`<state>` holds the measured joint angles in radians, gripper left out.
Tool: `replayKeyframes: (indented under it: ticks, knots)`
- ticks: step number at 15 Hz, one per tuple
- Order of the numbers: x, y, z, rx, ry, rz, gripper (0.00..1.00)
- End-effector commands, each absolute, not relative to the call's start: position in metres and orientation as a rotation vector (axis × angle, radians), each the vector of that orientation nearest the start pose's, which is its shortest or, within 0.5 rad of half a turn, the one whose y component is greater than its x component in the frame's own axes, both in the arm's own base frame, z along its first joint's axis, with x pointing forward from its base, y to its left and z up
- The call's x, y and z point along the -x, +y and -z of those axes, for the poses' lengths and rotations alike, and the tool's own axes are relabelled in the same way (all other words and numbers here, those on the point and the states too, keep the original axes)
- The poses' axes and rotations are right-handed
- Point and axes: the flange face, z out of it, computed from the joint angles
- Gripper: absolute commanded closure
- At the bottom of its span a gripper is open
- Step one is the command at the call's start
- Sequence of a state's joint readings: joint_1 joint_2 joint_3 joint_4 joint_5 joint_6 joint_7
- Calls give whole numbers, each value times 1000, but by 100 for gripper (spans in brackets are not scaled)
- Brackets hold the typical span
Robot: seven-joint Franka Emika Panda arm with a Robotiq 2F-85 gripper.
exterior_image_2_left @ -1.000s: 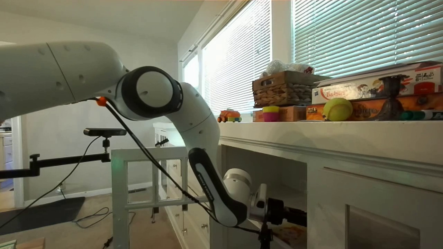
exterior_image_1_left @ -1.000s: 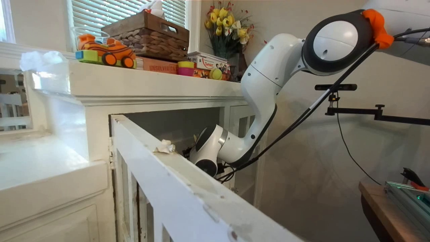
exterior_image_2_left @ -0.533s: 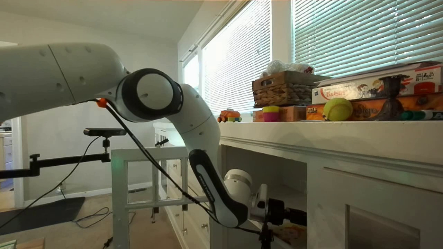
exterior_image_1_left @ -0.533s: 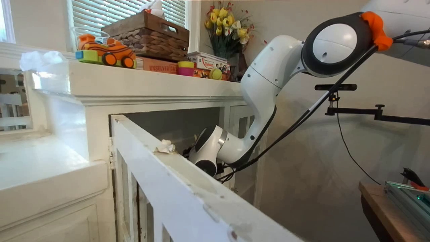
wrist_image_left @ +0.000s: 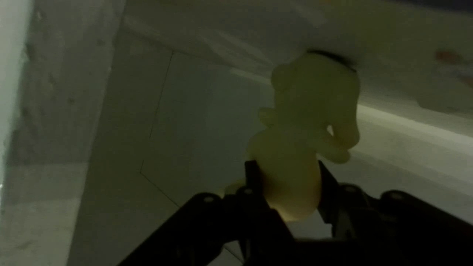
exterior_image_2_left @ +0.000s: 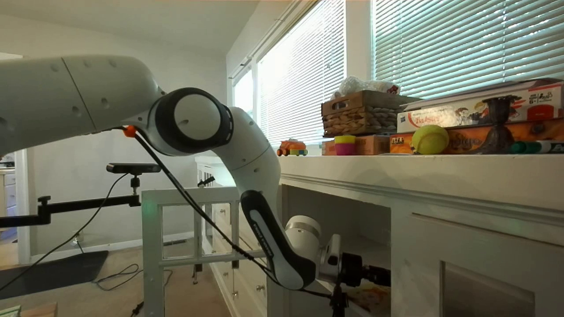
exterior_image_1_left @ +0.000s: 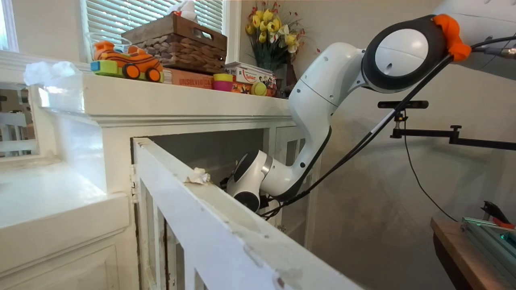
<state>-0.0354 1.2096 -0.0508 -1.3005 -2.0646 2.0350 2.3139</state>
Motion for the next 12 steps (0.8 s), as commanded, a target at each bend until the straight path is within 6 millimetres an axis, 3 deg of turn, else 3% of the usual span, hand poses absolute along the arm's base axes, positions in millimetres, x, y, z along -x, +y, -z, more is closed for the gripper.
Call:
replayKeyframes:
  ticks: [1, 3, 12]
  knots:
    - [-717, -101, -23, -1754, -583, -1393, 90]
    - [-714, -95, -28, -1771, -579, -1399, 96]
    - [-704, -70, -47, -1826, -555, -1415, 96]
